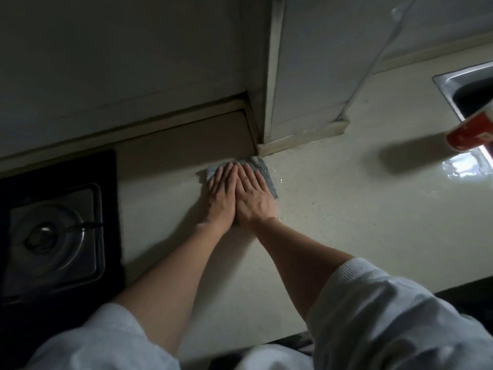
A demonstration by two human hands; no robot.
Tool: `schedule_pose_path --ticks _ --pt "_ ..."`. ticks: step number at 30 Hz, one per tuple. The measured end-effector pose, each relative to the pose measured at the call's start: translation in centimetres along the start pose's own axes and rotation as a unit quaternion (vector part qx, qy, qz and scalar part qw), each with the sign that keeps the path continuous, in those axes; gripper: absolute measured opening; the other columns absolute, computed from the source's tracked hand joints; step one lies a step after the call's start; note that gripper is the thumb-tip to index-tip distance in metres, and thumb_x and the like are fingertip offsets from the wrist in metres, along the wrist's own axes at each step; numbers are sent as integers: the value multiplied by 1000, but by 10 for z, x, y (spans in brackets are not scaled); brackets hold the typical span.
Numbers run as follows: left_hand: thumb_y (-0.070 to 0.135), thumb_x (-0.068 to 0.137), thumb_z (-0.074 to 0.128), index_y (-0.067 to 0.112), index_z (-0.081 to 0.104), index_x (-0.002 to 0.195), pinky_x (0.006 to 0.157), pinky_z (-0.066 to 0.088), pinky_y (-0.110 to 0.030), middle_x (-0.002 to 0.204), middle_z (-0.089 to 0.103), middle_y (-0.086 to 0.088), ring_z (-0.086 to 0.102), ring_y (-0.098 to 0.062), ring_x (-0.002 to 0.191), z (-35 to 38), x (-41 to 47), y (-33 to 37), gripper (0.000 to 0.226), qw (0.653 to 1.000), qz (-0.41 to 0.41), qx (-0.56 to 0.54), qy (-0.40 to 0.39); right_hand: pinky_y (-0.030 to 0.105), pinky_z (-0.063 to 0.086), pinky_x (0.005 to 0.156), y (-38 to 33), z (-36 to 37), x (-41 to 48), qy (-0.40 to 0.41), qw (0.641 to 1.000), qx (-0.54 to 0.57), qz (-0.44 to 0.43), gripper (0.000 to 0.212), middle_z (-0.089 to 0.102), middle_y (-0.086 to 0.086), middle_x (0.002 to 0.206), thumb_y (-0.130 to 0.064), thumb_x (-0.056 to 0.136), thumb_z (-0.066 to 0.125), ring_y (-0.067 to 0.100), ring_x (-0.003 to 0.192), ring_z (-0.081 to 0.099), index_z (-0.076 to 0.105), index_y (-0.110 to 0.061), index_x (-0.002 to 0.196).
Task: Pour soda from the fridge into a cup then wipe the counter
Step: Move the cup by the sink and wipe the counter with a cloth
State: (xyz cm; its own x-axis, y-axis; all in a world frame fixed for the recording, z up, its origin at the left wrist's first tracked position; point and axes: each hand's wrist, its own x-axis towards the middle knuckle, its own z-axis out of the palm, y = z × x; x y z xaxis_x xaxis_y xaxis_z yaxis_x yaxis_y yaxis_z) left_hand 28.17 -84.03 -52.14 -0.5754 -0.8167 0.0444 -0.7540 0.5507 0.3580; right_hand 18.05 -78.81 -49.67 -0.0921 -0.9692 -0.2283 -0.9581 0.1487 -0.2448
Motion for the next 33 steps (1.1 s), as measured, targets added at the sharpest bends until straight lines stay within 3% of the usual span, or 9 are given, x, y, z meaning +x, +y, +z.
schedule_pose_path --ticks 3,6,11,16,20,23,25,30,33 --pt "16 93 35 -2 44 141 115 17 -37 144 46 -20 44 -39 133 4 2 17 52 1000 21 -3 -10 39 -7 122 12 -3 -11 1 1000 -7 18 68 -10 3 164 -41 101 21 21 150 -15 -8 -14 156" --pt "15 93 37 -2 47 138 115 19 -38 142 49 -20 47 -38 131 11 -3 30 50 999 46 -12 0 40 -6 122 19 -4 -27 -2 999 -14 39 70 -13 4 163 -42 101 23 21 149 -18 -11 -14 155" --pt "14 91 35 -4 43 139 116 7 -31 143 48 -22 47 -39 131 16 -41 39 52 999 34 -21 18 41 -4 123 9 2 -58 -21 999 -19 35 73 -17 2 163 -43 101 28 21 148 -20 -12 -15 155" --pt "12 92 35 -4 34 143 116 5 -31 144 44 -25 42 -39 133 3 -90 6 53 999 -4 -23 27 41 -2 123 -36 13 -77 -28 999 2 -18 71 -11 0 164 -42 101 29 20 149 -17 -8 -17 156" --pt "3 91 51 -1 24 145 119 -1 -27 146 41 -25 34 -37 139 -18 -133 -42 61 999 -20 -14 48 37 -8 122 -94 28 -84 -23 998 15 -63 67 -5 0 165 -39 102 27 18 149 -15 -2 -16 157" --pt "8 92 38 -4 27 145 120 -2 -26 147 38 -28 28 -34 140 -33 -166 -70 55 997 -62 -8 50 37 -8 122 -134 40 -90 -25 995 9 -97 66 -1 1 165 -38 97 15 19 149 -12 1 -14 157" --pt "11 92 30 -6 30 145 120 0 -28 149 36 -28 34 -37 140 -42 -187 -82 56 995 -87 -2 52 38 -6 122 -156 47 -97 -23 993 -1 -117 68 0 2 165 -38 94 11 21 150 -9 2 -14 157" --pt "6 92 39 2 25 148 119 19 -37 153 33 -21 33 -30 142 -45 -224 -92 58 991 -94 48 79 37 -4 123 -177 63 -114 -14 991 -2 -131 63 2 0 165 -34 101 26 18 150 -7 6 -15 157" --pt "5 93 35 2 26 146 115 29 -45 150 36 -23 37 -35 139 -43 -223 -83 54 990 -100 35 95 38 0 123 -169 61 -116 -23 990 0 -141 63 4 0 164 -35 101 26 17 151 -5 7 -15 157"
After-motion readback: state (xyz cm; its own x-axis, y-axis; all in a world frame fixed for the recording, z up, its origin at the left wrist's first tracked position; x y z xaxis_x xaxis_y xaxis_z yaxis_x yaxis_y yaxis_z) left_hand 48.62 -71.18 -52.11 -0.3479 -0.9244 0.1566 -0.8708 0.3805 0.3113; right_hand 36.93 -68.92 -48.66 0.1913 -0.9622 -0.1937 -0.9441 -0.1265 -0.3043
